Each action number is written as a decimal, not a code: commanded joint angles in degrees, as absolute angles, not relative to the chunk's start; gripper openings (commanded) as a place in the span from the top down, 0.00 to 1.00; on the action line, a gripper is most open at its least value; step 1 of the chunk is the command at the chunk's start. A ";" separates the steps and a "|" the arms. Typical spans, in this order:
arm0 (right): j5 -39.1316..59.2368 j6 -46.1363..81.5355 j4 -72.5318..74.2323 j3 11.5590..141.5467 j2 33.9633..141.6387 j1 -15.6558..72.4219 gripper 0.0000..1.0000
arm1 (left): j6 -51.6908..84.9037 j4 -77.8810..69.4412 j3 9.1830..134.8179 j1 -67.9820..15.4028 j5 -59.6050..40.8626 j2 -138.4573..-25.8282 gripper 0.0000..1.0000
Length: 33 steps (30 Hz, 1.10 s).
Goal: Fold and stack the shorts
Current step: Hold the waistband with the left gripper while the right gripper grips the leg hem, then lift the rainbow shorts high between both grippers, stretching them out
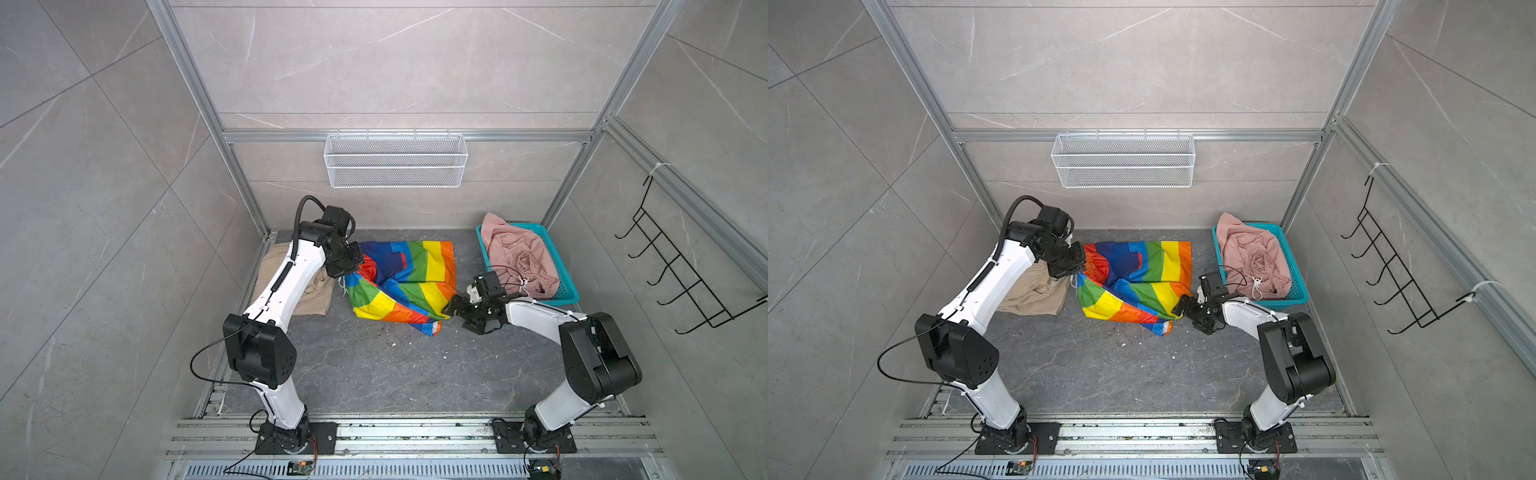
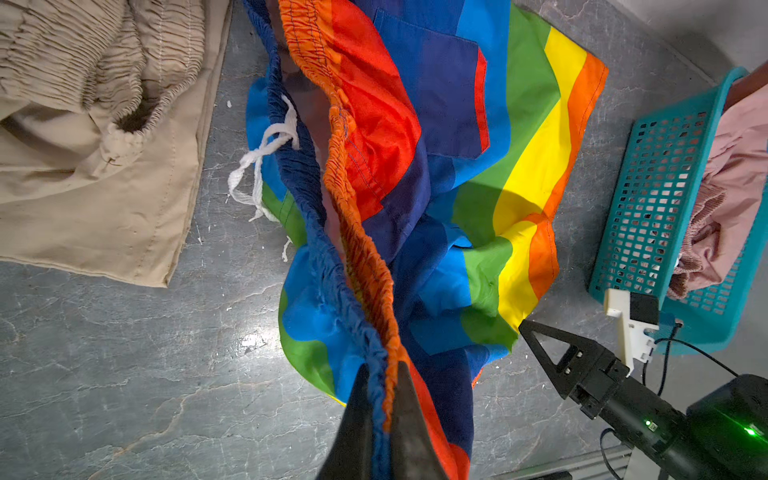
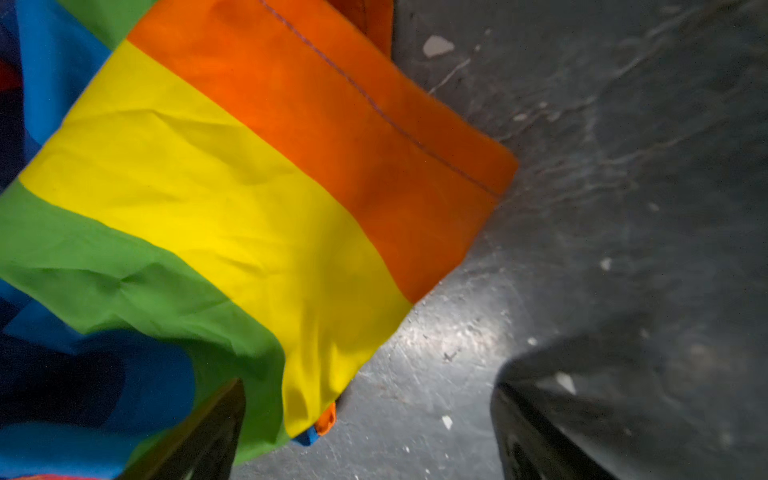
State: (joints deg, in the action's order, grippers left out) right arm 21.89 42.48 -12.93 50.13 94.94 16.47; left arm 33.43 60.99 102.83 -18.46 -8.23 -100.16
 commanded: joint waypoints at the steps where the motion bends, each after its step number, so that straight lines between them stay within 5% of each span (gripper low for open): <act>1: 23.16 46.11 -8.76 50.72 96.37 16.62 0.10 | 33.94 59.46 104.56 -17.93 -9.87 -97.12 1.00; 6: 23.00 48.52 -4.79 51.60 99.48 16.63 0.24 | 34.15 59.01 104.51 -17.76 -11.30 -96.38 1.00; 11: 22.47 48.20 -7.01 58.34 101.14 16.36 0.78 | 34.07 58.52 104.42 -15.50 -12.13 -94.30 1.00; 16: 19.27 42.95 -18.59 72.92 97.42 13.29 0.98 | 33.02 58.47 106.29 -9.72 -13.64 -93.84 1.00; 27: 20.22 35.18 -37.55 103.80 92.20 4.38 1.00 | 36.69 57.65 121.50 -3.60 -18.28 -95.61 1.00; 33: 21.65 30.45 -40.54 114.57 82.67 3.34 1.00 | 40.64 50.02 119.12 -3.78 -20.47 -86.31 1.00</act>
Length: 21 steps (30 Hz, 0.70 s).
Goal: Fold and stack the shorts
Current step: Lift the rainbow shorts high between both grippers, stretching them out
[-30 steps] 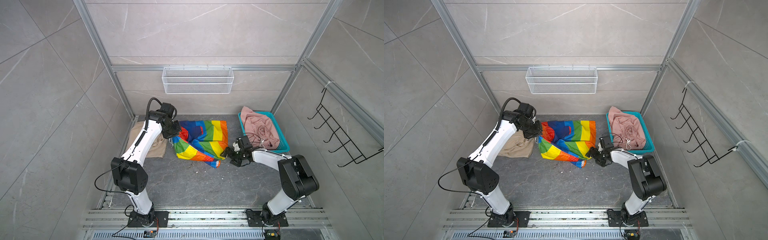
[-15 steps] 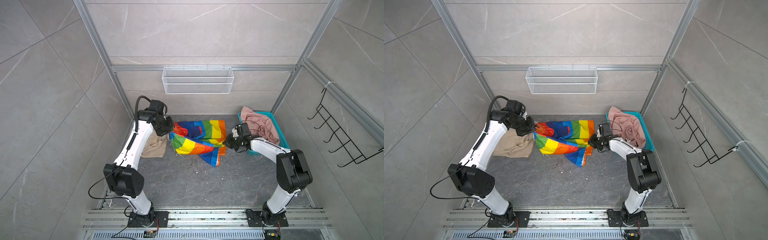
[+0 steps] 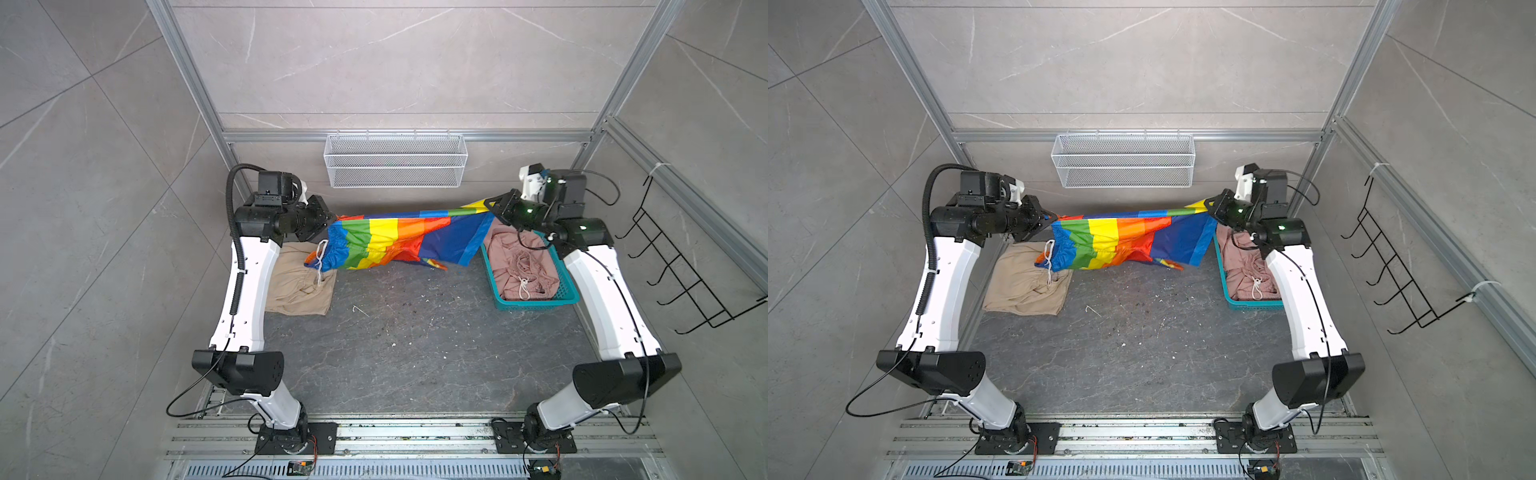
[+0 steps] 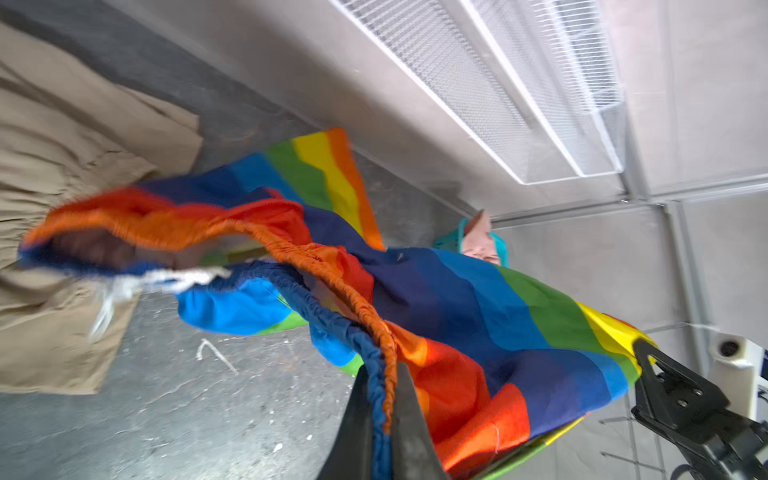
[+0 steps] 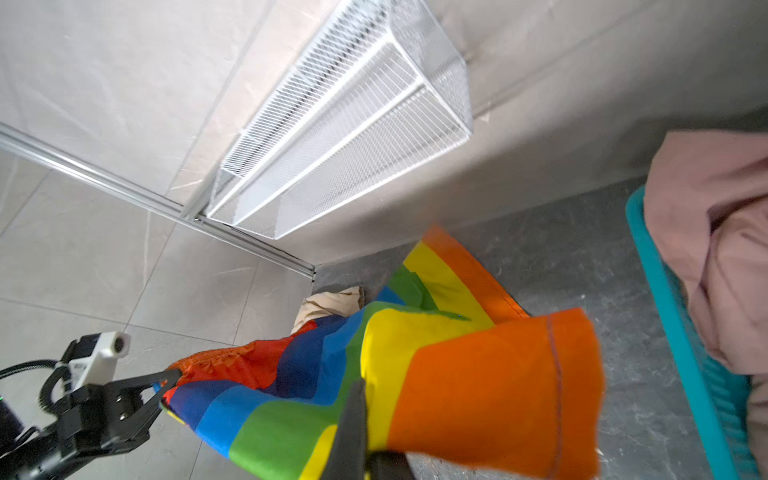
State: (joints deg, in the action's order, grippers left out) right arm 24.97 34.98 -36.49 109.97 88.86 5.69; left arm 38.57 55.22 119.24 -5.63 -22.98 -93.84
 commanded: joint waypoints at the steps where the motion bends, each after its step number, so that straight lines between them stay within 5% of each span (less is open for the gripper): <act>1: 22.55 30.04 -40.36 115.60 81.27 3.34 1.00 | 41.51 48.53 118.37 -3.78 -20.42 -84.15 1.00; 9: 22.73 27.19 -40.75 129.51 75.75 3.25 1.00 | 50.21 41.31 120.04 -3.69 -23.75 -76.38 1.00; 16: 19.44 26.06 -52.16 149.58 89.10 1.45 1.00 | 54.08 38.81 117.46 -3.53 -26.24 -77.53 1.00; 21: 21.69 29.34 -49.71 141.86 95.94 -0.59 1.00 | 53.82 38.91 113.31 -1.86 -27.70 -81.44 1.00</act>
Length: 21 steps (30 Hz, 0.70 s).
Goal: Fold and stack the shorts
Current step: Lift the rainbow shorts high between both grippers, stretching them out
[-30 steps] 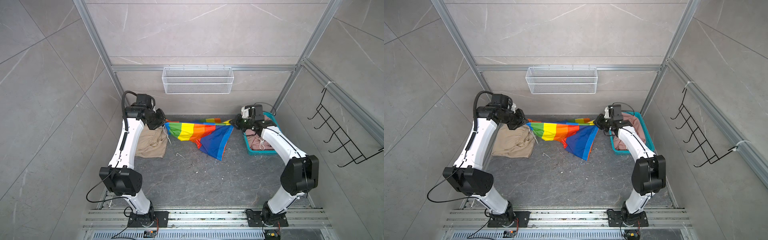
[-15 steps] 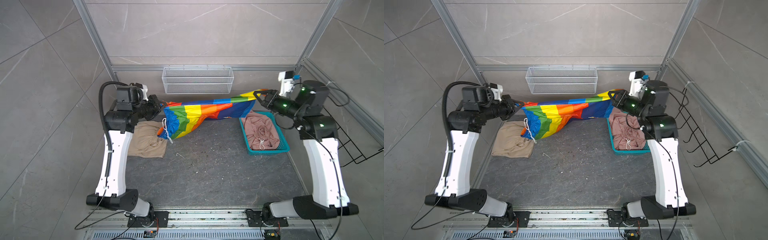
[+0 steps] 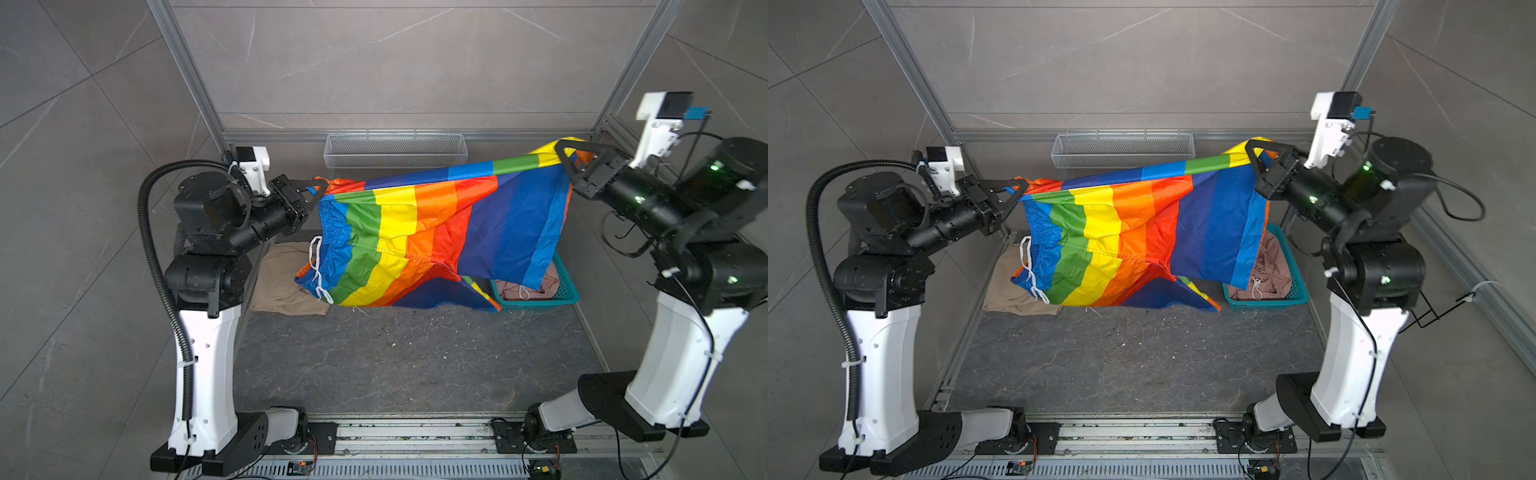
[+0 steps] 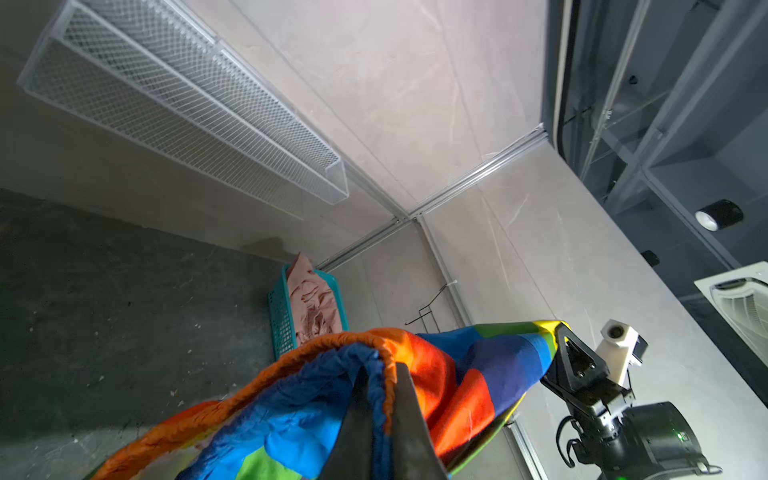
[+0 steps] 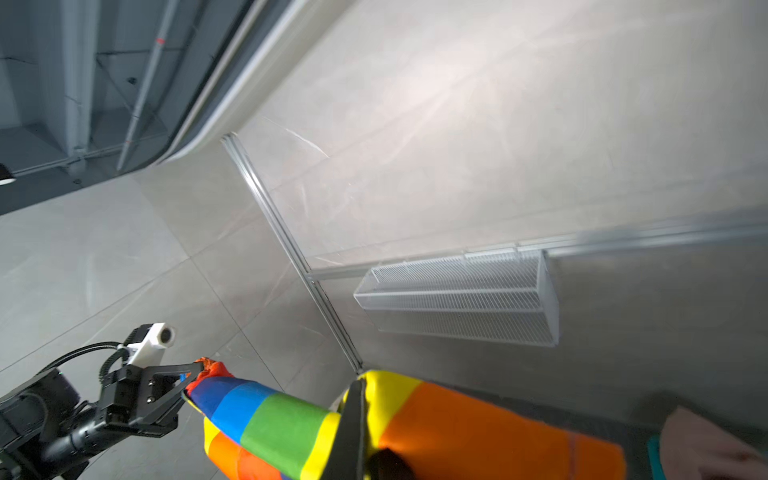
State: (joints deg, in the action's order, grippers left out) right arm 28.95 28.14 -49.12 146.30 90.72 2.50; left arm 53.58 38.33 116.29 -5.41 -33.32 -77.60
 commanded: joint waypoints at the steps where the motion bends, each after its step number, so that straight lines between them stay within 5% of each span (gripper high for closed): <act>1: 21.71 29.57 -48.44 139.47 96.43 -0.59 1.00 | 53.55 38.84 112.41 -1.70 -27.92 -82.21 1.00; 8: 22.76 31.62 -40.87 128.17 101.66 -0.61 1.00 | 53.25 35.09 107.10 -1.23 -31.45 -91.16 1.00; 17: 23.82 34.24 -48.76 159.26 114.74 -3.62 1.00 | 52.07 35.96 129.36 -1.66 -35.08 -107.12 1.00; 21: 25.65 34.73 -45.95 159.45 111.99 -5.26 1.00 | 53.30 33.66 135.88 -1.78 -37.04 -109.78 1.00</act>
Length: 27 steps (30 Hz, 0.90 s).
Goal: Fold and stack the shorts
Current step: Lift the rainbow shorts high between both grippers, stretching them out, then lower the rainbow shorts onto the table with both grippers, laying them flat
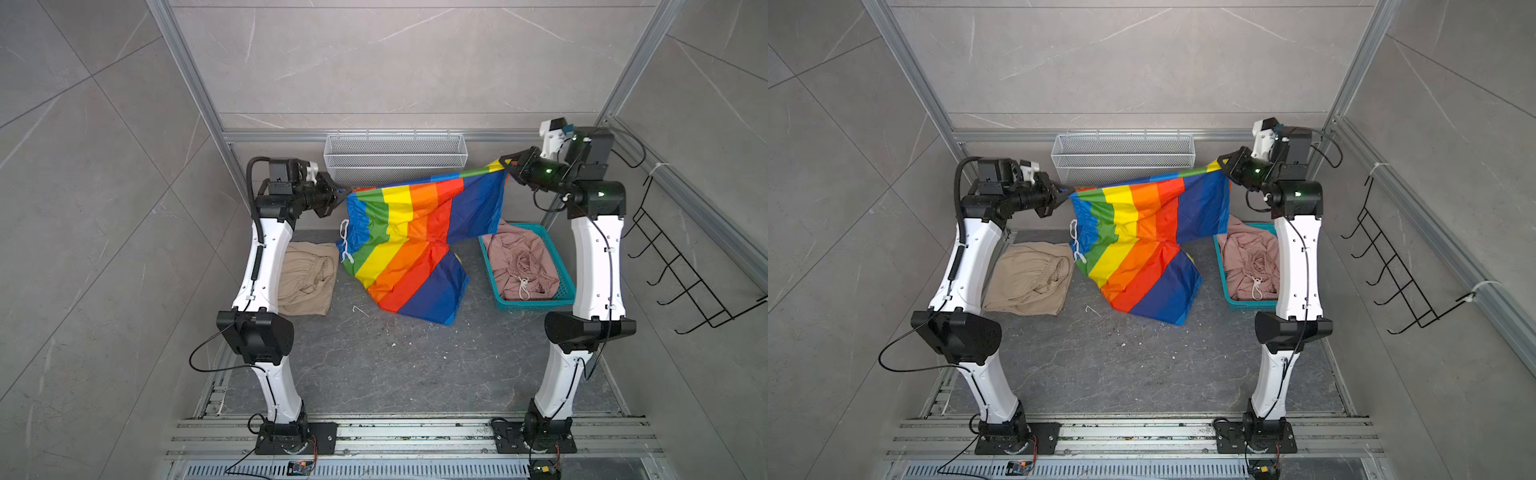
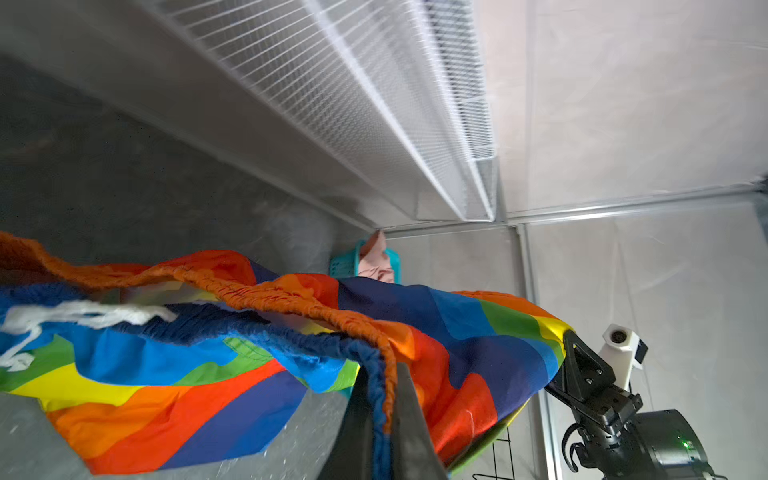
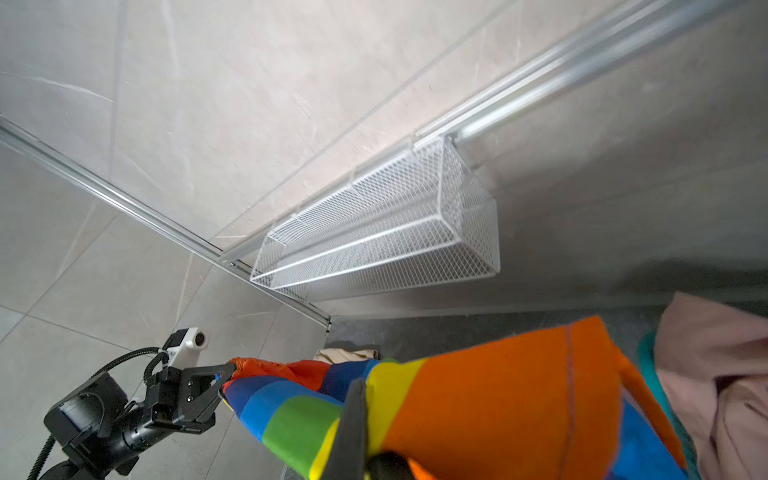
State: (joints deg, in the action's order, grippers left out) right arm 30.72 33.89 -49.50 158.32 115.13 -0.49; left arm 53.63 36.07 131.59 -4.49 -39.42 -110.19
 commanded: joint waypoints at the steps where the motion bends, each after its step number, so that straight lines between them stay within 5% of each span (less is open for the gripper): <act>1: 26.00 34.32 -44.26 155.72 109.67 -5.23 1.00 | 53.39 32.75 135.73 -1.68 -37.30 -109.53 1.00; 6: 26.28 32.52 -35.59 126.94 95.10 -5.27 1.00 | 50.13 32.07 124.73 -1.72 -39.02 -104.49 1.00; 13: 28.67 32.42 -28.56 83.42 75.94 -4.71 1.00 | 48.73 27.00 82.02 -1.78 -36.90 -82.82 1.00; 21: 27.56 33.54 -33.19 59.99 66.75 -2.18 1.00 | 44.70 35.14 55.33 -1.07 -30.46 -66.23 1.00; 27: 21.00 35.30 -33.73 46.56 65.98 11.21 1.00 | 46.06 34.54 44.27 -1.18 -31.02 -63.90 1.00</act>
